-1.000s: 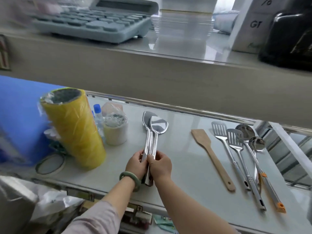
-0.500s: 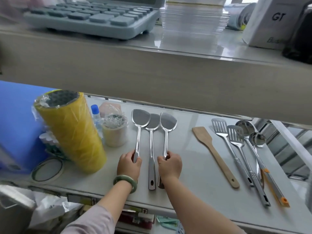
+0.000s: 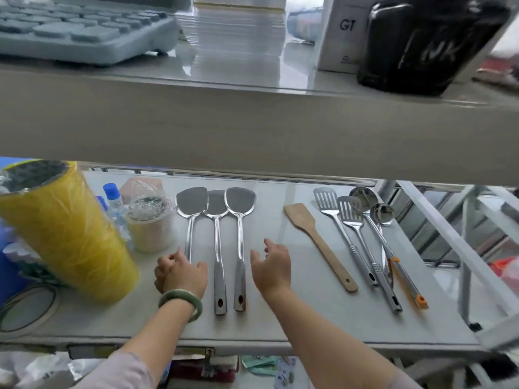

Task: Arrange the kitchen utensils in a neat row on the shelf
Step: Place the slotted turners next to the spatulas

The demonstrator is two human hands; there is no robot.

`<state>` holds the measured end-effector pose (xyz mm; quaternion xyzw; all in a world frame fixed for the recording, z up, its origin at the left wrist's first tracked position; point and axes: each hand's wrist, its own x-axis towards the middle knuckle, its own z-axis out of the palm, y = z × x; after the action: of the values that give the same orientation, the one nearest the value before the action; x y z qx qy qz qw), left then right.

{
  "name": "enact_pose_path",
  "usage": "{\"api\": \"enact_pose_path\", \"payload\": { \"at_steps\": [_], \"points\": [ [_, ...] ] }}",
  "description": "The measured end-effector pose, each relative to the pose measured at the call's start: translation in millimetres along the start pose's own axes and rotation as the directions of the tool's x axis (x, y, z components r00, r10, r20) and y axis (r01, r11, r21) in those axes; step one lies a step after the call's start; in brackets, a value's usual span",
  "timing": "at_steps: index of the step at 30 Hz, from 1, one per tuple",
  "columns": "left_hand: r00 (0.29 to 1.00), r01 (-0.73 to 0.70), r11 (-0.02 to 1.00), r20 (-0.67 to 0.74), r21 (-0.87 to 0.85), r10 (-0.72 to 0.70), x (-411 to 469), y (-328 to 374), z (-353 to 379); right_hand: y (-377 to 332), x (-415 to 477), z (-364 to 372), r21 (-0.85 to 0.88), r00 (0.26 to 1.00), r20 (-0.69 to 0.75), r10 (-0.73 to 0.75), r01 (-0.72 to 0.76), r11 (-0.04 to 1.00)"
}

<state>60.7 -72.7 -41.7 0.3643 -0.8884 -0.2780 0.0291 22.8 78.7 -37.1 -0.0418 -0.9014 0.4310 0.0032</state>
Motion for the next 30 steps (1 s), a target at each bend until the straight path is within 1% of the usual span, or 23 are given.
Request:
{"api": "enact_pose_path", "payload": {
  "at_steps": [2,4,6,8,10,11,13,15,17,19,22,25,27,30],
  "points": [
    [0.992,-0.095,0.994,-0.083,-0.048,0.091,-6,18,-4,15,7,-28,0.007,0.971,-0.209,-0.116,0.120,0.993],
    [0.973,-0.214,0.971,-0.107,-0.109,0.203,-17,41,-2,35,19,-60,-0.030,0.913,-0.376,-0.158,0.159,0.987],
    [0.933,-0.357,0.923,-0.103,-0.146,0.345,-32,67,5,58,30,-92,-0.075,0.869,-0.471,-0.149,0.129,0.989],
    [0.875,-0.484,0.857,-0.066,-0.177,0.480,-52,90,18,80,36,-122,-0.116,0.861,-0.496,-0.114,0.064,0.991],
    [0.809,-0.575,0.794,0.005,-0.197,0.588,-74,113,35,103,38,-148,-0.169,0.881,-0.467,-0.074,-0.007,0.986],
    [0.779,-0.603,0.770,0.053,-0.208,0.625,-85,124,45,113,38,-158,-0.189,0.904,-0.424,-0.047,-0.038,0.981],
    [0.734,-0.623,0.751,0.170,-0.219,0.658,-104,143,65,129,37,-173,-0.263,0.956,-0.292,0.008,-0.088,0.961],
    [0.710,-0.604,0.767,0.292,-0.215,0.641,-120,161,87,142,36,-182,-0.357,0.983,-0.180,0.036,-0.100,0.929],
    [0.689,-0.592,0.779,0.370,-0.207,0.623,-133,178,107,151,35,-186,-0.415,0.992,-0.126,0.025,-0.075,0.907],
    [0.675,-0.608,0.780,0.423,-0.146,0.605,-141,191,124,156,34,-188,-0.440,0.996,-0.084,0.022,-0.057,0.896],
    [0.674,-0.619,0.785,0.507,-0.011,0.538,-141,197,148,159,36,-192,-0.457,0.998,-0.031,0.047,-0.056,0.888],
    [0.667,-0.643,0.762,0.543,0.072,0.511,-138,197,168,161,42,-197,-0.439,0.997,0.017,0.076,-0.061,0.896],
    [0.668,-0.632,0.774,0.536,0.042,0.516,-143,202,169,162,46,-202,-0.414,0.997,0.022,0.078,-0.062,0.908],
    [0.644,-0.661,0.750,0.503,-0.015,0.577,-150,209,167,162,49,-208,-0.327,0.992,0.040,0.118,-0.099,0.940]
  ]
}}
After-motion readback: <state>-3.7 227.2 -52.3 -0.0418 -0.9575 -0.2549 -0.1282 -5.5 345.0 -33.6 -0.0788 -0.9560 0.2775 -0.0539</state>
